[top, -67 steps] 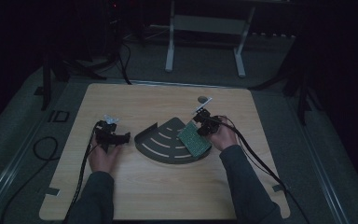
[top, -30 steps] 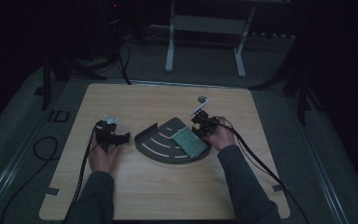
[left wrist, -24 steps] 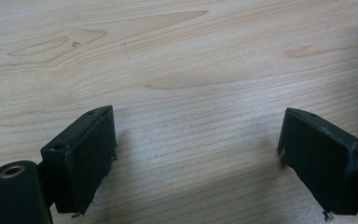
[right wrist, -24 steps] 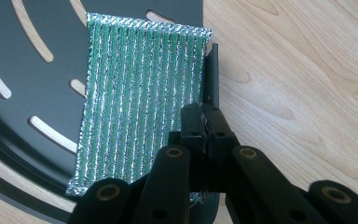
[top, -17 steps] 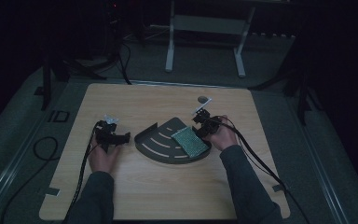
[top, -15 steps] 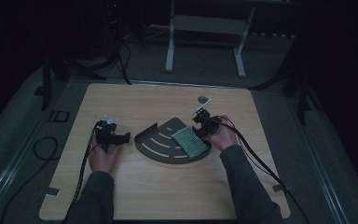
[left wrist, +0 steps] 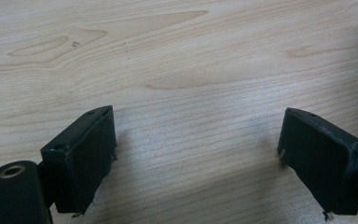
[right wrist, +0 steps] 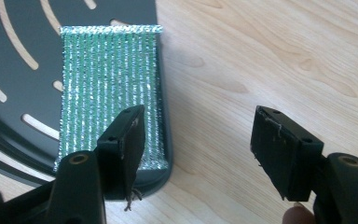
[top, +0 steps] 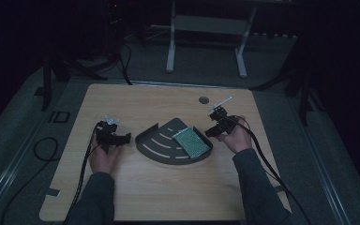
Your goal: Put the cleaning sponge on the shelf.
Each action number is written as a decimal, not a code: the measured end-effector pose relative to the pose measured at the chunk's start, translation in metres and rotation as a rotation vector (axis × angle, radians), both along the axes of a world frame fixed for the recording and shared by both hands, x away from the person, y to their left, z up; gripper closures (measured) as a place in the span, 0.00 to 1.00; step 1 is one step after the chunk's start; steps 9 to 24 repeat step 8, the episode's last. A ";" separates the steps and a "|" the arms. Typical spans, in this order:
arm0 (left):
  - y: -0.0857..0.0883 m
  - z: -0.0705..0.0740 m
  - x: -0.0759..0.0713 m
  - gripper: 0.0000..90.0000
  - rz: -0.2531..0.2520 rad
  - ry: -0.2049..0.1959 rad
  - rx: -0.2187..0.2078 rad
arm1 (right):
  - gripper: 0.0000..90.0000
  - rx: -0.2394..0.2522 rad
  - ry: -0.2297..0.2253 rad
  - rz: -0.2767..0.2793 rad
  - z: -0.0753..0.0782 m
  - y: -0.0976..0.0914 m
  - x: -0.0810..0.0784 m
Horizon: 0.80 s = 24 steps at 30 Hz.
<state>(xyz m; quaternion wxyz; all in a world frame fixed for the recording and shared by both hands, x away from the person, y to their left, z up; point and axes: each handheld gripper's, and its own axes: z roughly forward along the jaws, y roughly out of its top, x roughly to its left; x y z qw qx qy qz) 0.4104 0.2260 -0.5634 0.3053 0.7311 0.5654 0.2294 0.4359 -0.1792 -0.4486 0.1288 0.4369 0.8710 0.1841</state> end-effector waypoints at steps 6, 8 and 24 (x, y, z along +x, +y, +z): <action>0.000 0.000 0.000 0.13 0.001 0.000 -0.002 | 0.35 0.033 -0.022 -0.030 -0.002 -0.020 -0.007; 0.000 0.000 0.000 0.13 0.001 0.000 -0.002 | 0.34 0.034 -0.028 -0.036 -0.003 -0.024 -0.009; 0.000 0.000 0.000 0.13 0.001 0.000 -0.002 | 0.34 0.034 -0.028 -0.036 -0.003 -0.024 -0.009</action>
